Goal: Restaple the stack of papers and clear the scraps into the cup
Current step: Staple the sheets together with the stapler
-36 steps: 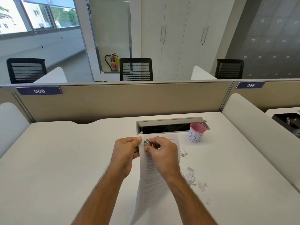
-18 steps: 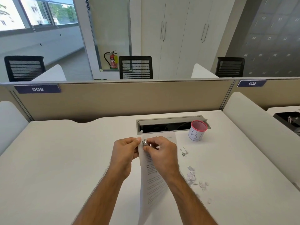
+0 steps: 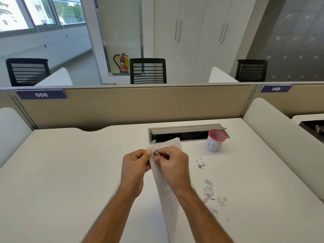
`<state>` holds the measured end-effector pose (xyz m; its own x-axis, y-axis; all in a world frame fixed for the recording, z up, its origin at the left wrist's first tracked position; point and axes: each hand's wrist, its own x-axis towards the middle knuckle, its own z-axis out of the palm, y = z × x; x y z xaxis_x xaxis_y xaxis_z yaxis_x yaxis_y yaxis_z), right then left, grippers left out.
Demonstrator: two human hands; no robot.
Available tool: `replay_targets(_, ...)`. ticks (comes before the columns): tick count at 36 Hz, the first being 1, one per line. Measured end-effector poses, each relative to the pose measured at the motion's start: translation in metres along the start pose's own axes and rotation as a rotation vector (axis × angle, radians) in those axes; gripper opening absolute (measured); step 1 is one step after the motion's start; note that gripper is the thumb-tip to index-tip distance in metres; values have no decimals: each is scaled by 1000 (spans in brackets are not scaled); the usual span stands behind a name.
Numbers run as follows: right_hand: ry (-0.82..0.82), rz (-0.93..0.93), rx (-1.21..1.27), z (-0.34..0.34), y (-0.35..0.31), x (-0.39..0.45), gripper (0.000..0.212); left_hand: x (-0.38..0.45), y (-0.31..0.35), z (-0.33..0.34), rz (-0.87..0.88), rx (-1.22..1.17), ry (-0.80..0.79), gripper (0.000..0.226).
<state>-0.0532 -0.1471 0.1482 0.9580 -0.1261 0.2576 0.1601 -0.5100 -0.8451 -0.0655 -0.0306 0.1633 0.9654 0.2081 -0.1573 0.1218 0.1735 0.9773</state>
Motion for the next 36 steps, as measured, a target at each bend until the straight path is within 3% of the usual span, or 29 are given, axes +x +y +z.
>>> replay_targets(6,52,14,38,9,2,-5,20,2,-3,1,-14,-2,18,26)
replay_targets(18,-54,289,391,6,1,-1,11,10,-5,-2,0,84,28,34)
replay_targets(25,-78,345,439,5,-2,1,8,13,-6,-2,9,108,34,33)
replay_targets(33,-195,578,823,-3,-4,4,13,17,-9,-7,-23,97,46,29)
replay_targets(36,-208,592,857,-8,-3,9,16,17,-12,-7,-51,61,62,27)
